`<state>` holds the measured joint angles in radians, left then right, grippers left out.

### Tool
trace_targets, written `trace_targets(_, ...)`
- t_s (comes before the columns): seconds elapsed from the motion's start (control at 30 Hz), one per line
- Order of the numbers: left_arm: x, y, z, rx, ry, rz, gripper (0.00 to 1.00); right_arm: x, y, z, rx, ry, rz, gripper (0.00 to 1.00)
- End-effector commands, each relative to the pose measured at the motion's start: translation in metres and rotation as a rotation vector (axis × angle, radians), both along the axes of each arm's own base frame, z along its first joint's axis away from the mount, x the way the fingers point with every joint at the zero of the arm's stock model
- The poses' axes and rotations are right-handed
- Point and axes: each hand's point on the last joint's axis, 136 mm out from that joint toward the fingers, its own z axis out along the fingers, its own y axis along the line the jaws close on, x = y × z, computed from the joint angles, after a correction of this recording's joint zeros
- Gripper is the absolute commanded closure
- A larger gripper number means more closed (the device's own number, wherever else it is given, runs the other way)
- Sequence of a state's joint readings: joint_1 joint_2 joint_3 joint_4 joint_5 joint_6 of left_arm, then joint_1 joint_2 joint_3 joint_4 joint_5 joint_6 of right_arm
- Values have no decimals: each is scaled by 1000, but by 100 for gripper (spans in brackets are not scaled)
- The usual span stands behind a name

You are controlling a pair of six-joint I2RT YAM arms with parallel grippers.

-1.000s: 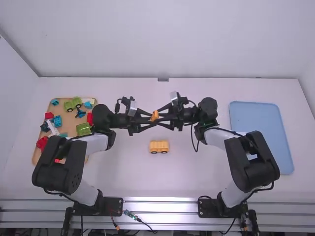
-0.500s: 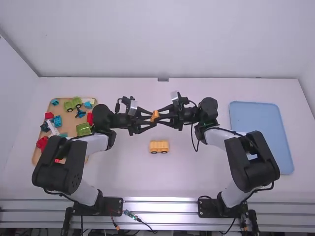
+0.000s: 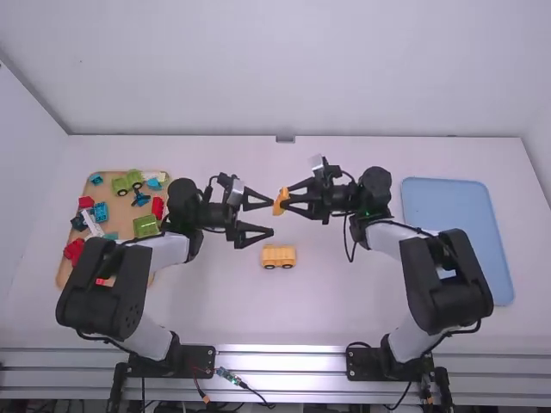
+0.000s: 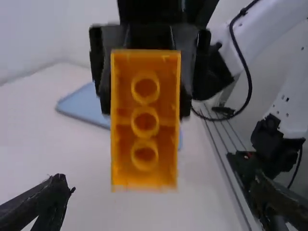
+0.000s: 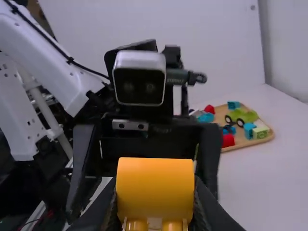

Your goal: Assemble lego blocks to make yellow taxi

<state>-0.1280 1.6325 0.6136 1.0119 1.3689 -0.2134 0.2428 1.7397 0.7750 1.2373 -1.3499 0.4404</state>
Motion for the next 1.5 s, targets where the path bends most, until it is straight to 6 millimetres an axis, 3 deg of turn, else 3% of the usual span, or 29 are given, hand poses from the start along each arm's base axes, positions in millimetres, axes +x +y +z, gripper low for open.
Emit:
trace_targets(0.0, 3, -1, 5, 11, -118, -21, 1, 12, -5, 4, 5, -9, -41, 100)
trace_targets(0.07, 11, -1, -1, 30, -84, 23, 1, 23, -8, -1, -1, 3, -93, 100)
trace_targets(0.2, 16, 0, -6, 46, -86, 51, 1, 55, -21, -36, -86, 99, -271, 100)
trace_targets(0.33, 20, 2, -7, 52, -84, 75, 1, 72, -28, -63, -174, 164, -395, 100)
trace_targets(0.57, 23, 1, -7, 57, -90, 93, 1, 102, -50, -111, -460, 299, -628, 100)
trace_targets(0.8, 28, 2, -9, 66, -86, 122, 1, 114, -56, -121, -700, 304, -781, 100)
trace_targets(1.0, 29, 4, -10, 69, -87, 130, 1, 93, -41, -126, -893, 113, -640, 100)
trace_targets(1.13, 34, 11, -21, 107, -92, 161, 1, 74, -57, -142, -1101, 81, -601, 100)
trace_targets(1.27, 46, 17, -44, 225, -54, 218, 1, 55, -69, -150, -1246, 58, -537, 100)
trace_targets(1.33, 50, 25, -62, 374, -38, 231, 0, 42, -74, -154, -1316, 37, -474, 100)
trace_targets(1.47, 36, 37, -80, 610, -113, 128, 1, 25, -77, -161, -1392, -24, -356, 100)
